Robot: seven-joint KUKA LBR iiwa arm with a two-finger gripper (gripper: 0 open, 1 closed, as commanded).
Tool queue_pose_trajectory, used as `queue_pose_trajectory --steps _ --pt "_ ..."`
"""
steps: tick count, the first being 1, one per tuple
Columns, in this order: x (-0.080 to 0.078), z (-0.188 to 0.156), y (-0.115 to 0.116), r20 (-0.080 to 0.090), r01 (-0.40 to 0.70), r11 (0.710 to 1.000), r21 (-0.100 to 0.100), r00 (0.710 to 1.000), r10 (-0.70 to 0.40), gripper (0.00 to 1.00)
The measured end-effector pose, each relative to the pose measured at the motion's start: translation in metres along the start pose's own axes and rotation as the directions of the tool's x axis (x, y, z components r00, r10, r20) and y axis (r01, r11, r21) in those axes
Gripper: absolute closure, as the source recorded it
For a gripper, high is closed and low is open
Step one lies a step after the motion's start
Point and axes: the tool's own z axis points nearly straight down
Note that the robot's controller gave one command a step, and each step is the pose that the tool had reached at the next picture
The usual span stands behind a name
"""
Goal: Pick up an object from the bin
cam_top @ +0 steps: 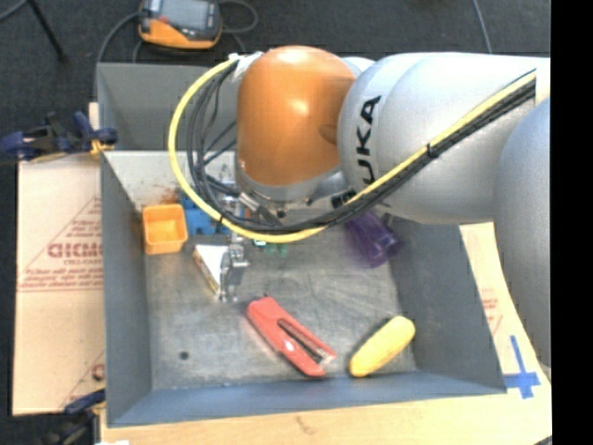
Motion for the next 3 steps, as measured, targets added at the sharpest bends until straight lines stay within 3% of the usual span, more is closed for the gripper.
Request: queue_pose_trajectory --steps 1,2,3 --pt "-0.001 -0.005 -0.001 0.008 -0.004 1.000 -0.001 1.000 0.004 0.00" --pt "0.007 0.007 0.007 0.013 -0.135 0.991 -0.002 0.991 0.135 0.00" --pt "0.028 0.025 0.010 0.004 -0.359 0.933 -0.002 0.933 0.359 0.00"
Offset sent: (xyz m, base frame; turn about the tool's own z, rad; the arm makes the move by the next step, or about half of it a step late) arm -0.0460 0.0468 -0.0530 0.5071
